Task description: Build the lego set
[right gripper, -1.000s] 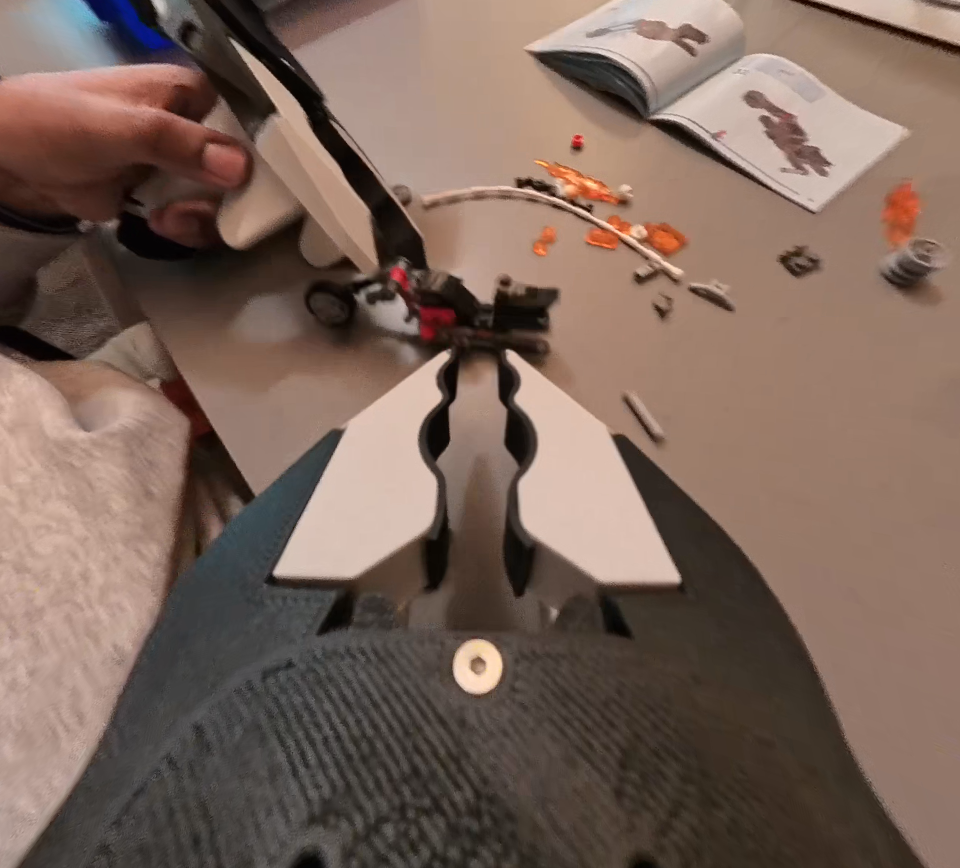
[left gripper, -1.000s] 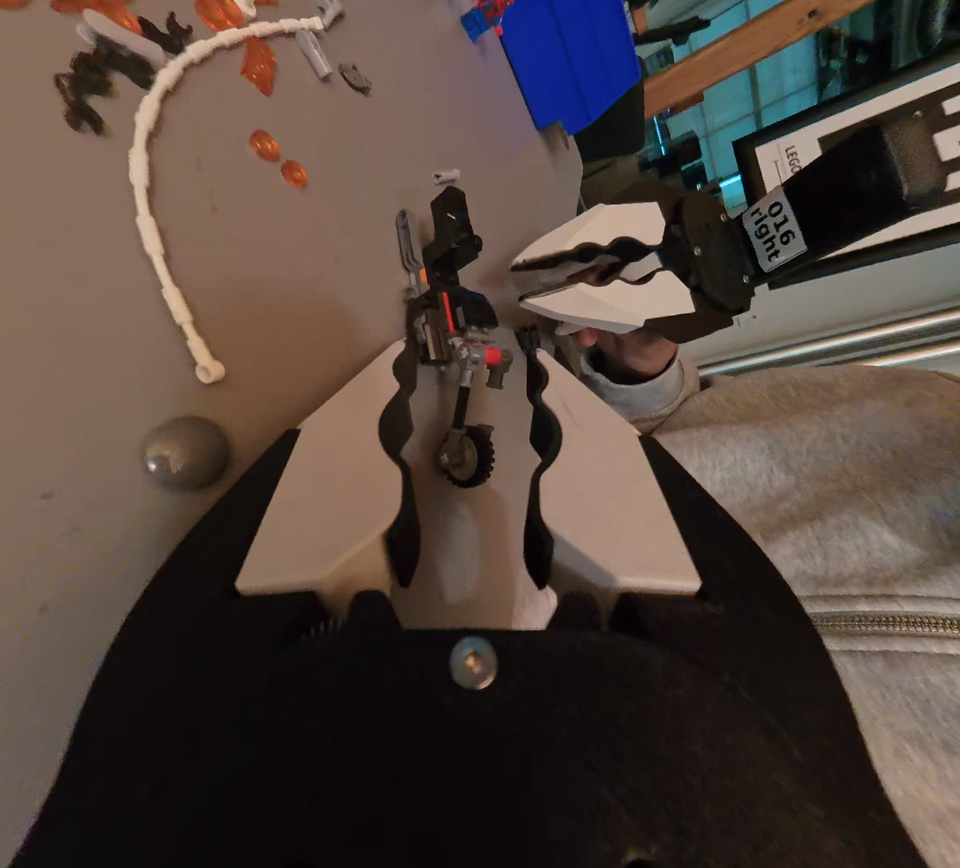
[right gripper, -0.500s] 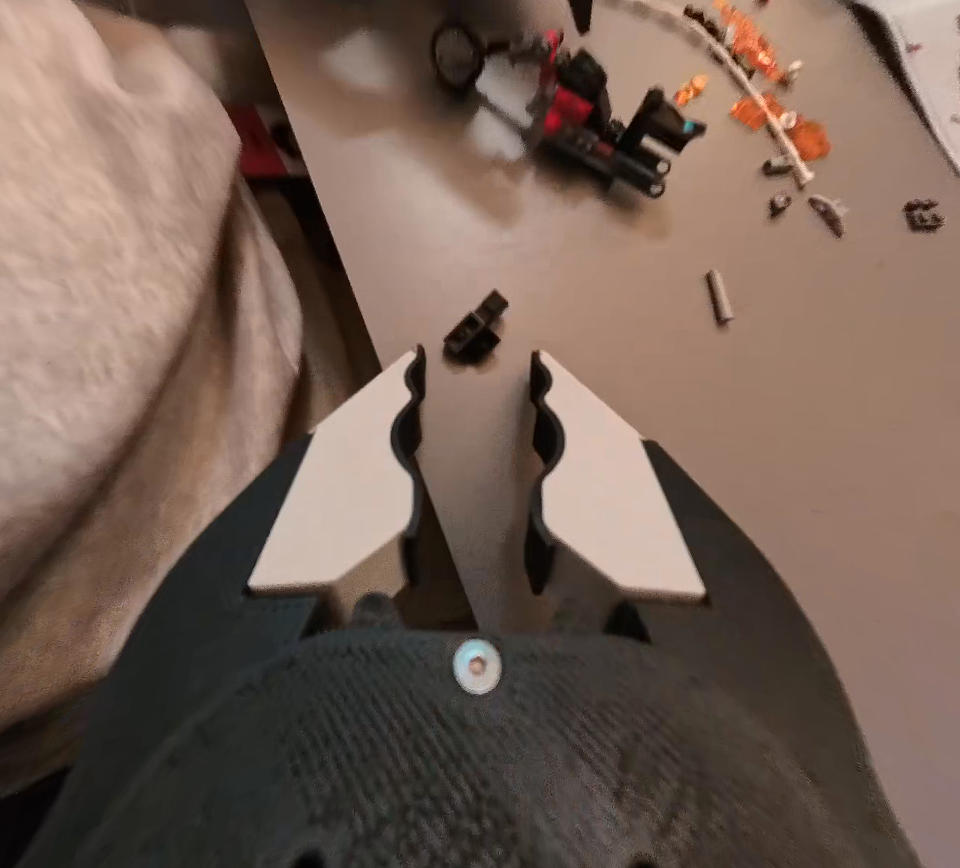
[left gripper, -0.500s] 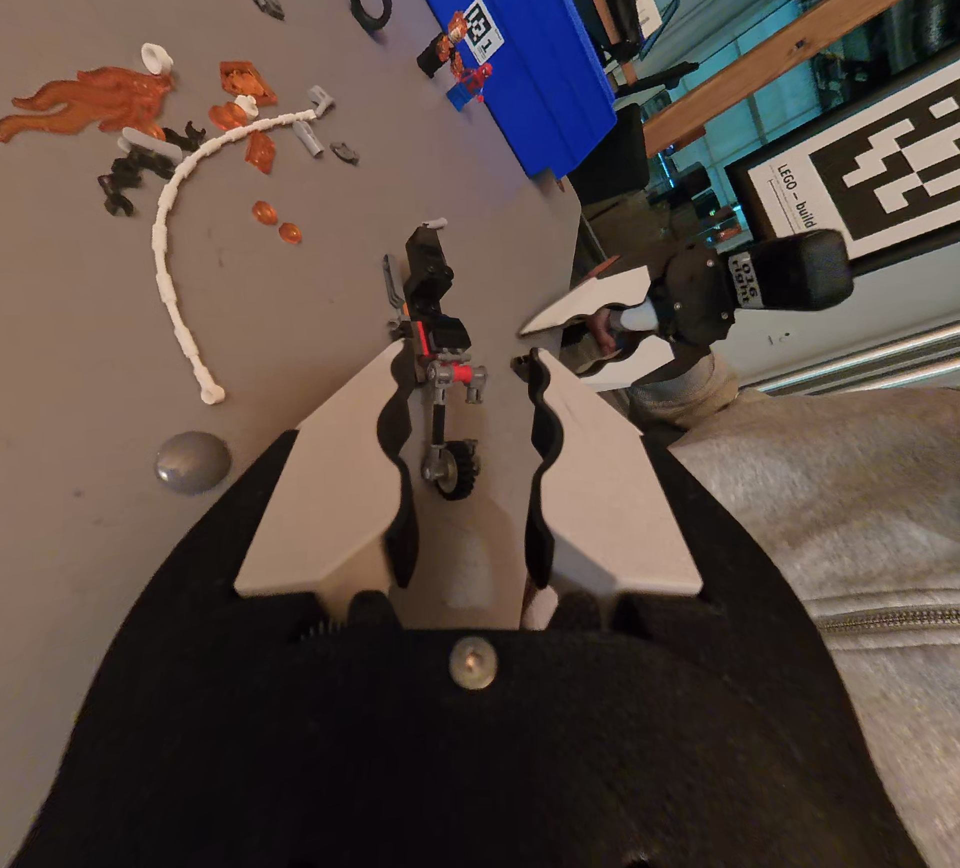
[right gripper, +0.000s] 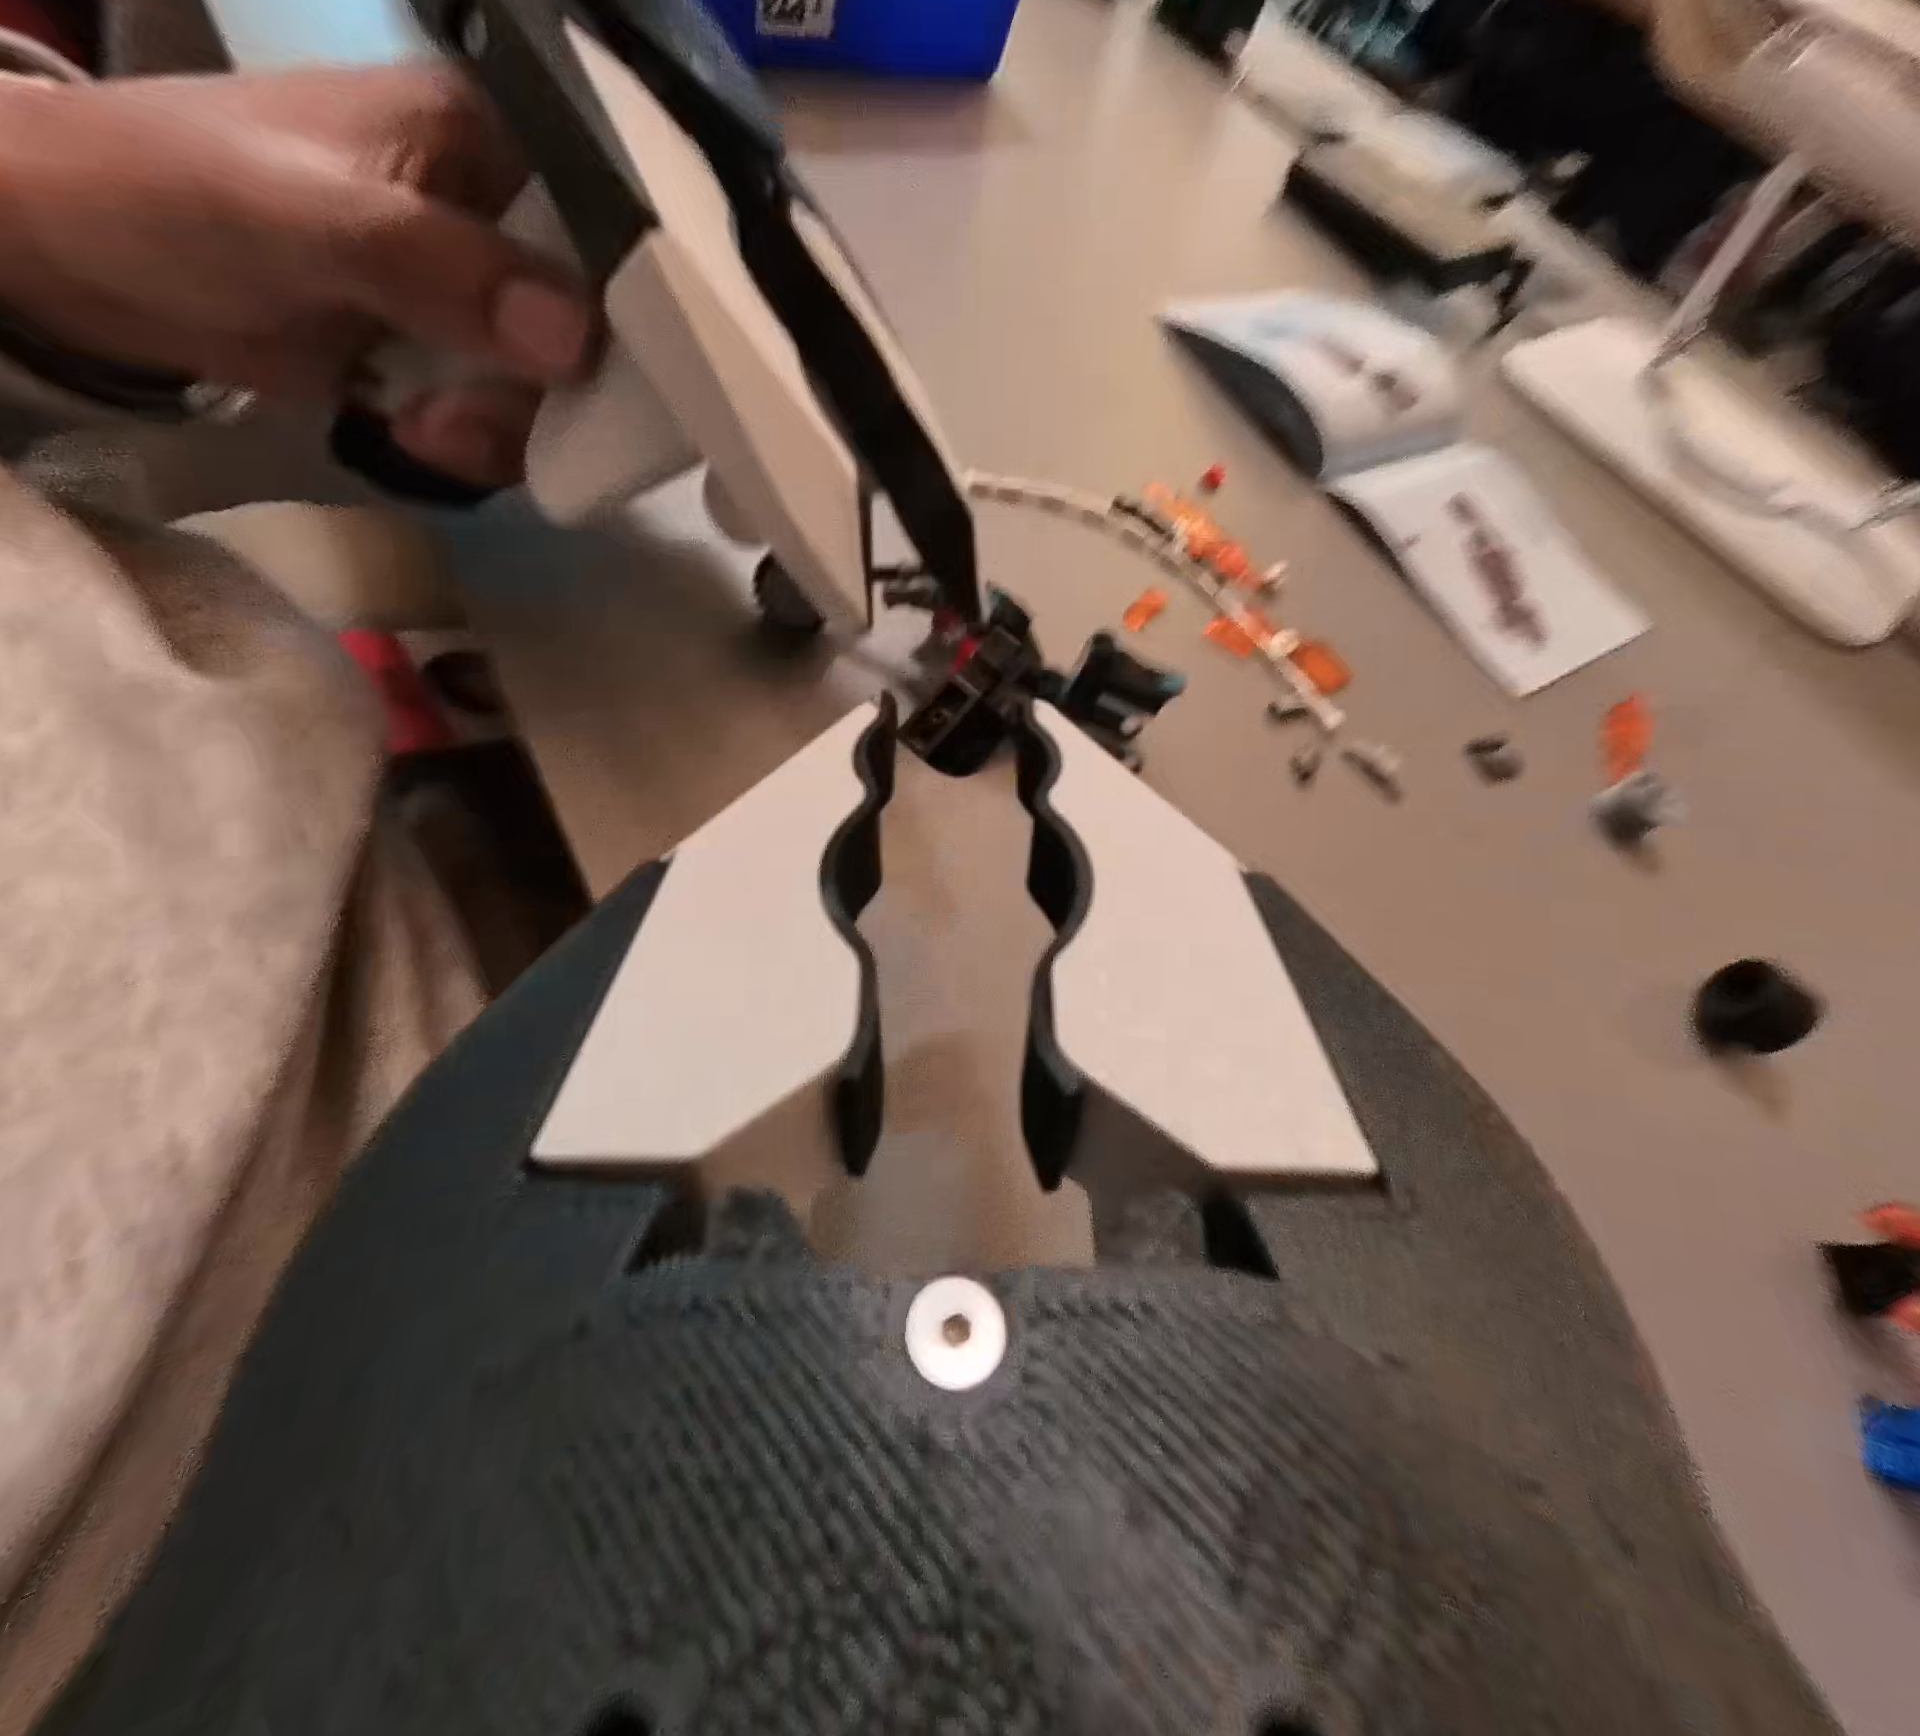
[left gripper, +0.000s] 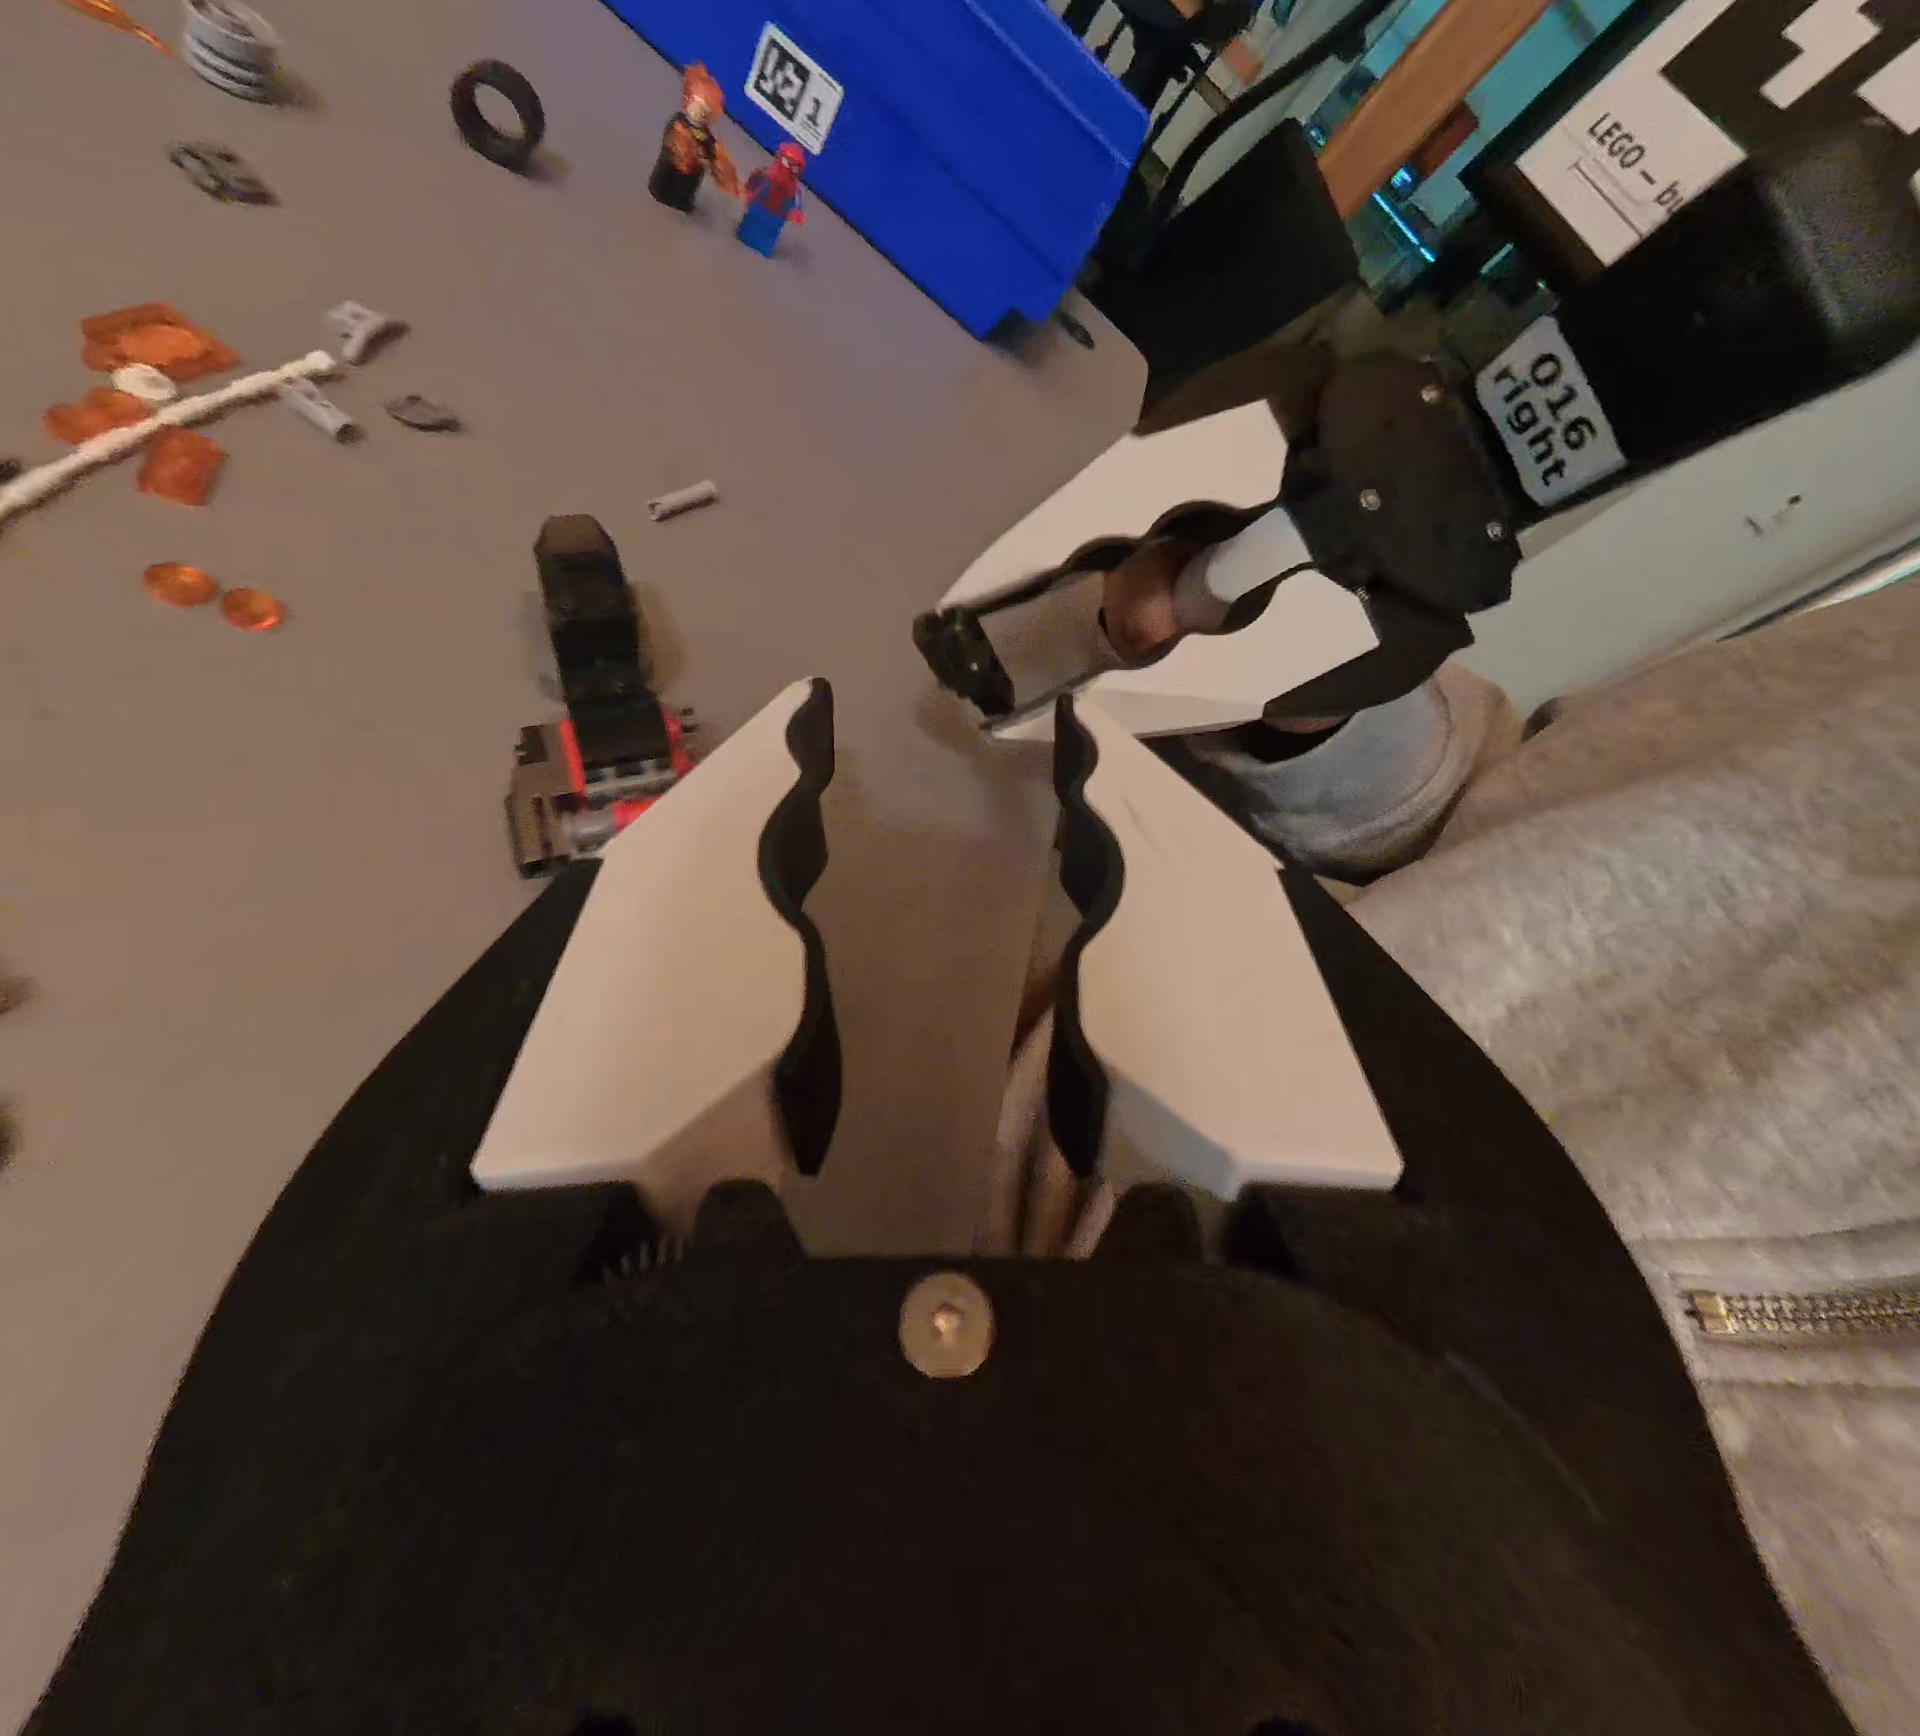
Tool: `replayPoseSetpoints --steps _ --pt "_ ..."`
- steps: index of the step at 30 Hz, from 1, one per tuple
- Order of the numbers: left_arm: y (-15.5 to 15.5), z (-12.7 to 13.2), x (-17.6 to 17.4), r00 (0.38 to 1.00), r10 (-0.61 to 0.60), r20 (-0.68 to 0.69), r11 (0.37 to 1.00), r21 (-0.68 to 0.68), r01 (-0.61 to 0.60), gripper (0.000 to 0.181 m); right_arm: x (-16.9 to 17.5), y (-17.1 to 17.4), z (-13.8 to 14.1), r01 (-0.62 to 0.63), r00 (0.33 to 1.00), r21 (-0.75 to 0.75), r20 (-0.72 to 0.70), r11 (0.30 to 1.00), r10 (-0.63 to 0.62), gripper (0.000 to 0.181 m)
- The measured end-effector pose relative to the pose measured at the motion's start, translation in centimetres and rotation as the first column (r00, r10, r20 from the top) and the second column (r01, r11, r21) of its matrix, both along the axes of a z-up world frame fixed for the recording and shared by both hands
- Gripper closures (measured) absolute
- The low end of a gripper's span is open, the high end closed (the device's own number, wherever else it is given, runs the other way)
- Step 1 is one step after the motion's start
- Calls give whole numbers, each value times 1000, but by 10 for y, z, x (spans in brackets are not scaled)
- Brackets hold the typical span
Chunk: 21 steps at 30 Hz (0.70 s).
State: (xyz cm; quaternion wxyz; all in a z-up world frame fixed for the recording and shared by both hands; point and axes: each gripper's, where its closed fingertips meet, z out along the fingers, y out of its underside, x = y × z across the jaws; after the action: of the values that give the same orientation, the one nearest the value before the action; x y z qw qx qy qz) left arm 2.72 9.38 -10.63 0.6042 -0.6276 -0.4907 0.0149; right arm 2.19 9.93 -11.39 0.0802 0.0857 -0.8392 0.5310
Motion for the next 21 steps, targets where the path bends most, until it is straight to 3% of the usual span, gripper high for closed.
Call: replayPoseSetpoints --steps 4,8,15,18,21 --pt "10 18 2 999 -33 -16 982 184 35 146 7 -15 9 11 978 -43 -208 999 -20 160" --pt "2 18 4 999 -33 8 966 258 29 170 17 -21 18 -21 941 -94 -338 995 -12 160" --pt "-1 37 10 994 -107 23 866 493 82 172 26 -21 41 -83 980 -249 -196 965 33 159" --pt "-4 41 11 992 -123 24 823 561 88 172 28 -19 47 -111 986 -298 -152 948 67 142" --pt "-7 50 14 985 -172 24 742 660 114 172 33 -15 47 -155 987 -315 -85 936 134 131"
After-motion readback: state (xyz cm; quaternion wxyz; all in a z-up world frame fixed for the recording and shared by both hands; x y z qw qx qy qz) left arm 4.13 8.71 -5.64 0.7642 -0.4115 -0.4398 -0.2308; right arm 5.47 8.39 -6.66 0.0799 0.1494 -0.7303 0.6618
